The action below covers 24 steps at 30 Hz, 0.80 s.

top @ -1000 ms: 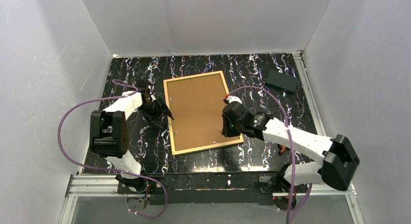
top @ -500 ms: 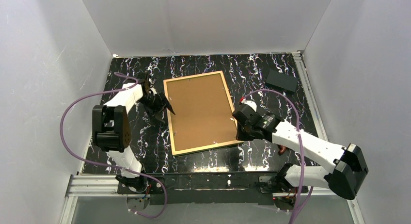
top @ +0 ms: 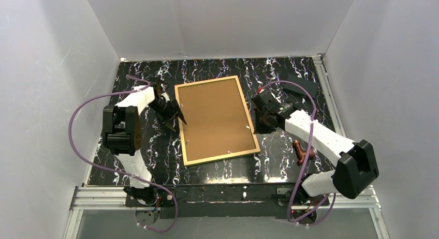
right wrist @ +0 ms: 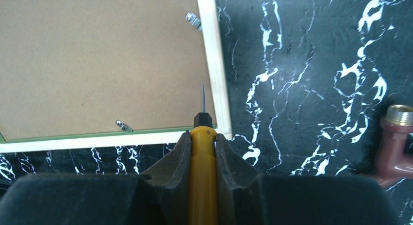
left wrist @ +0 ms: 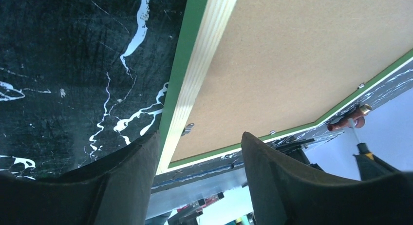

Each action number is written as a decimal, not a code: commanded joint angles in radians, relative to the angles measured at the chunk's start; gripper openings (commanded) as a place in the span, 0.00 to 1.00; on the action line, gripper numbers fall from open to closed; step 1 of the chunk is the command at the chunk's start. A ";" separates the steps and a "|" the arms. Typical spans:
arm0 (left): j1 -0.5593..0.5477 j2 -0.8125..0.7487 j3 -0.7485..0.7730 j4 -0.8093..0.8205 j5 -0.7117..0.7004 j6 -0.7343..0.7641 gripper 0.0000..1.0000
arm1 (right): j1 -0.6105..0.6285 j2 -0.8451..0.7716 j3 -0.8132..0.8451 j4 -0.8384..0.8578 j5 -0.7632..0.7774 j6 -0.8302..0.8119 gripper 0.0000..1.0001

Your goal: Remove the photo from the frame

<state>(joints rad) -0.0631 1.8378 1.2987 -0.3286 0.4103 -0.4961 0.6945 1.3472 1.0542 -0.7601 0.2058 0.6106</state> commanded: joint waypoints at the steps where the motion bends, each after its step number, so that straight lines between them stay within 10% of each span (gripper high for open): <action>1: -0.006 0.053 0.010 -0.129 0.035 0.011 0.60 | -0.053 0.050 0.108 0.009 -0.064 -0.101 0.01; 24: -0.032 0.097 -0.004 -0.123 -0.058 0.034 0.33 | -0.075 0.269 0.276 -0.027 0.010 -0.154 0.01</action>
<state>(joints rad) -0.0776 1.9392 1.2991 -0.3225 0.3996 -0.4900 0.6228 1.6253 1.2747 -0.7700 0.1921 0.4793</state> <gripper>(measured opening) 0.334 0.243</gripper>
